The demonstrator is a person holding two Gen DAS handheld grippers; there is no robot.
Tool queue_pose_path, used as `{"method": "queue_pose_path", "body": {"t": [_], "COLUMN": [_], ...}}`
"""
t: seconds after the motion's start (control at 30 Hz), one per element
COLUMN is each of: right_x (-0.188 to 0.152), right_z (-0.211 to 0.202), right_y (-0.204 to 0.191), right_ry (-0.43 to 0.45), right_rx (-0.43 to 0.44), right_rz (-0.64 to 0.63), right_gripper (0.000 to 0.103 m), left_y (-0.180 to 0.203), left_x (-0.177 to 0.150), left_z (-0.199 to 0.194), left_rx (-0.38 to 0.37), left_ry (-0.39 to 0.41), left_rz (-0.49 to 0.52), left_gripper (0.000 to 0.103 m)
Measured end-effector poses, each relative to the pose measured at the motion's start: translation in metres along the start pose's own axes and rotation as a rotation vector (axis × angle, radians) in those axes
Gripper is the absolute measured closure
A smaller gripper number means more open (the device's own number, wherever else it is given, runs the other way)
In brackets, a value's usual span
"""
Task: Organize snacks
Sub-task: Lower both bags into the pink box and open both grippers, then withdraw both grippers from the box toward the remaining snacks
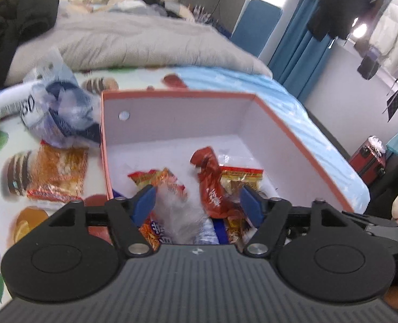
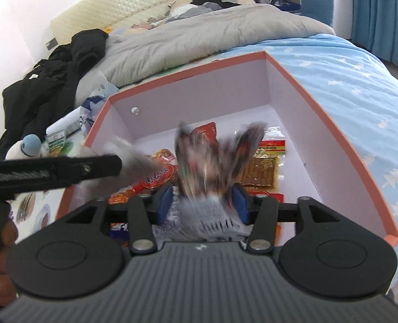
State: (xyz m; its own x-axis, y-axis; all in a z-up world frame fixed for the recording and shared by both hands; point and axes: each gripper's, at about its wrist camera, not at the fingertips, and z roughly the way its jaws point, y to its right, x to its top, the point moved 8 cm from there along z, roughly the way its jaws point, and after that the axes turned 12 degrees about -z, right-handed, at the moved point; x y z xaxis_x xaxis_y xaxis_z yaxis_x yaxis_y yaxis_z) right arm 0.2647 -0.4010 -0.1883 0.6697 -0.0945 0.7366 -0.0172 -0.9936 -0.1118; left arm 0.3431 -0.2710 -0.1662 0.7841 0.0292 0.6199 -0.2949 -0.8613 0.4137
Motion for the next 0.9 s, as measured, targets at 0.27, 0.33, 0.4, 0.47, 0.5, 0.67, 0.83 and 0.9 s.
{"method": "queue_pose_path", "body": {"t": [0.27,0.33,0.4,0.47,0.5,0.67,0.83,0.9], "right_x": [-0.006,-0.008,-0.011,-0.015,-0.016,-0.026,-0.033,-0.037], "right_z": [-0.050,-0.066,-0.082,-0.098,-0.104,-0.133,-0.156,-0.163], "right_y": [-0.012,-0.018,-0.024,-0.032,-0.035,-0.051,-0.066,-0.073], "right_ry": [0.051,0.064,0.082,0.101,0.109,0.134,0.153,0.157], "right_rx": [-0.013,-0.012,-0.010,-0.010,-0.010,0.003,0.017,0.022], "right_rz": [0.007,0.005,0.006,0.004,0.003,0.008,-0.006,-0.016], "right_gripper": [0.032,0.032,0.032,0.032,0.032,0.032,0.032,0.032], "left_y": [0.016,0.020,0.022,0.022,0.022,0.019,0.018,0.015], "left_x": [-0.010,-0.016,-0.022,-0.029,-0.033,-0.050,-0.068,-0.075], "left_z": [-0.069,-0.091,-0.111,-0.130,-0.138,-0.179,-0.214,-0.228], "left_rx": [-0.025,-0.031,-0.033,-0.029,-0.026,-0.020,-0.022,-0.023], "left_ry": [0.057,0.075,0.091,0.104,0.110,0.136,0.160,0.174], "left_rz": [0.016,0.020,0.025,0.030,0.031,0.021,0.022,0.019], "left_gripper": [0.028,0.028,0.028,0.028,0.028,0.028,0.028,0.028]}}
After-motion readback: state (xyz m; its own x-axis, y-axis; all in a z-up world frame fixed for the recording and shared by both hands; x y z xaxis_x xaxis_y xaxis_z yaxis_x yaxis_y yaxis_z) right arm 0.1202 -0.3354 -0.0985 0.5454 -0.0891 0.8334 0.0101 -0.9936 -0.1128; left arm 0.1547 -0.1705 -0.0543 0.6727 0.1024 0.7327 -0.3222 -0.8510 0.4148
